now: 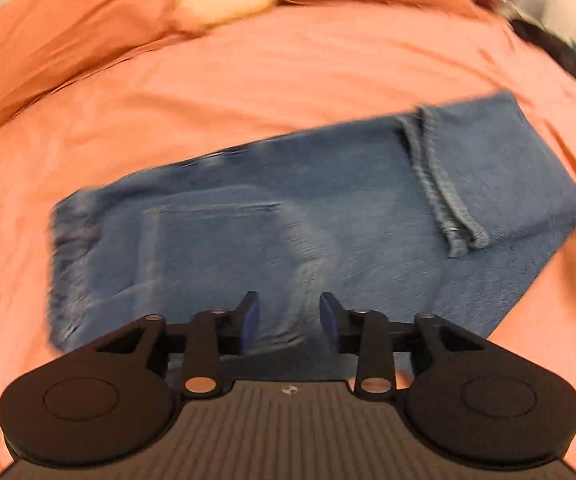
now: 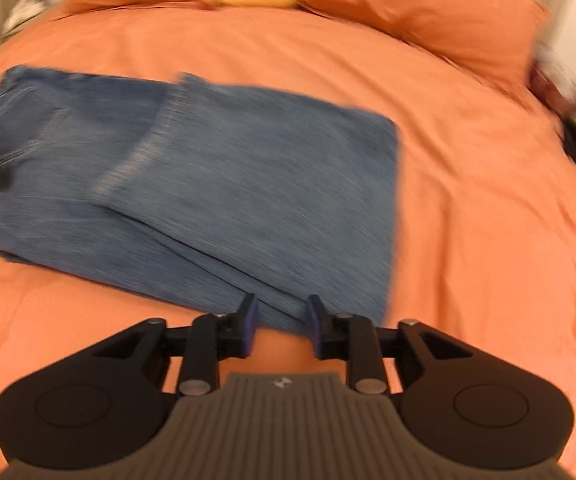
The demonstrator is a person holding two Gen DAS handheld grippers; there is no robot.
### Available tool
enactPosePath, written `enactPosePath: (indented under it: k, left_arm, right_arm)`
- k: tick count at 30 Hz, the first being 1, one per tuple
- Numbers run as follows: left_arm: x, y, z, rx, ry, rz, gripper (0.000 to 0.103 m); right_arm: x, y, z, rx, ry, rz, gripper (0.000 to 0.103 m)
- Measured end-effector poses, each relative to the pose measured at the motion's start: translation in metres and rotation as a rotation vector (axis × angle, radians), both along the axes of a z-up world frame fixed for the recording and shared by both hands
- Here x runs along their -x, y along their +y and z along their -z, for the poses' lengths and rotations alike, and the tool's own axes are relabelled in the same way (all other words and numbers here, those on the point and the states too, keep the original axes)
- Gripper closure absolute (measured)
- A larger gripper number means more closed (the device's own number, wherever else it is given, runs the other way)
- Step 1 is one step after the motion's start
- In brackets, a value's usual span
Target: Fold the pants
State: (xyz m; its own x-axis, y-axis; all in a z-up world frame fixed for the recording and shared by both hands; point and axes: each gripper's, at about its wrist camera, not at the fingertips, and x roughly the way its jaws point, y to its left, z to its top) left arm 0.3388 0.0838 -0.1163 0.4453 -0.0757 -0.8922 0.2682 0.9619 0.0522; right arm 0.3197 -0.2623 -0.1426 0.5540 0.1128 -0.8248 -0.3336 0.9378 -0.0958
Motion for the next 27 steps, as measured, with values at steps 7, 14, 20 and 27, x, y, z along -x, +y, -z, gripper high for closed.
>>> enactPosePath:
  k: [7,14,20,27]
  left_arm:
    - [0.024,0.066,-0.008,-0.002,-0.024,-0.11,0.053]
    - [0.04,0.114,0.007,0.037,0.007,-0.208,0.049]
    - [0.055,0.139,0.018,0.103,-0.009,-0.237,0.049]
    - [0.055,0.171,0.036,0.339,-0.028,-0.397,0.035]
  right_arm:
    - [-0.018,0.093,0.001,0.022,-0.029,-0.238,0.056]
    - [-0.045,0.155,0.033,0.101,0.008,-0.28,0.087]
    - [-0.056,0.149,0.011,0.018,0.014,-0.182,0.095]
    - [-0.067,0.16,0.037,0.043,0.094,-0.157,0.093]
